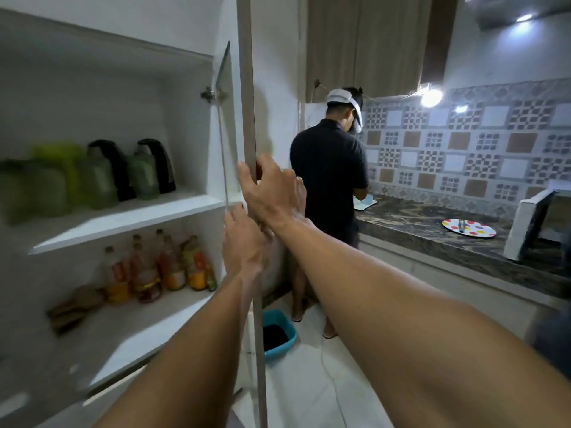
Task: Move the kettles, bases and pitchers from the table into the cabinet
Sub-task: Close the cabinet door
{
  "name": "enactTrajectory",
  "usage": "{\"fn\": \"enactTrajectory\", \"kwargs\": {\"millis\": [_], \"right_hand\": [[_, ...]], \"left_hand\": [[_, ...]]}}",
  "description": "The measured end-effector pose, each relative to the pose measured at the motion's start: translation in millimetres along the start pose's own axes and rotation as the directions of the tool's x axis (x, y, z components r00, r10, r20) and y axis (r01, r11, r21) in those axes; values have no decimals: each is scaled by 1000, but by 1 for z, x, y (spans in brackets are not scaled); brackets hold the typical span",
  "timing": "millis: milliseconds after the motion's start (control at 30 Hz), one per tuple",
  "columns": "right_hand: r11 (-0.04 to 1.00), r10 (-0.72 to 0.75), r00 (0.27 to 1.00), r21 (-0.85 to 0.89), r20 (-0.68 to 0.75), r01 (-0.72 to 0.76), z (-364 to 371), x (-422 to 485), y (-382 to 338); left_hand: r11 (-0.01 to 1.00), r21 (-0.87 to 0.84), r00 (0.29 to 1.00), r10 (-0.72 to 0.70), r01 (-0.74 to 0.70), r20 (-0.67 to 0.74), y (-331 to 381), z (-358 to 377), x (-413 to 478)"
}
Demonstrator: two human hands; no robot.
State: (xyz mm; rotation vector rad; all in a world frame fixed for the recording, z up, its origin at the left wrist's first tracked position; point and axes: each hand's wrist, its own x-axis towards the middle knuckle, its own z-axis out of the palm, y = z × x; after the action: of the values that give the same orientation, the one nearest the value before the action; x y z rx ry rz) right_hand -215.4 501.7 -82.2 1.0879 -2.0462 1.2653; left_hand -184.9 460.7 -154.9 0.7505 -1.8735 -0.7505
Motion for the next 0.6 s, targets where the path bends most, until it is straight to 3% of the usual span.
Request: {"fn": "enactTrajectory", "kwargs": {"millis": [167, 333, 600], "right_hand": [[989, -124, 988, 88, 91, 116, 69, -4, -72], [966, -233, 941, 173, 247, 193, 145, 3, -137], [946, -313, 869, 208, 384, 249, 261, 49, -192]], "left_hand": [[981, 109, 984, -147, 158, -100, -53, -87, 35], [943, -42, 920, -331, 330, -211, -108, -152, 84], [890, 86, 859, -403, 449, -316, -191, -208, 171]]}}
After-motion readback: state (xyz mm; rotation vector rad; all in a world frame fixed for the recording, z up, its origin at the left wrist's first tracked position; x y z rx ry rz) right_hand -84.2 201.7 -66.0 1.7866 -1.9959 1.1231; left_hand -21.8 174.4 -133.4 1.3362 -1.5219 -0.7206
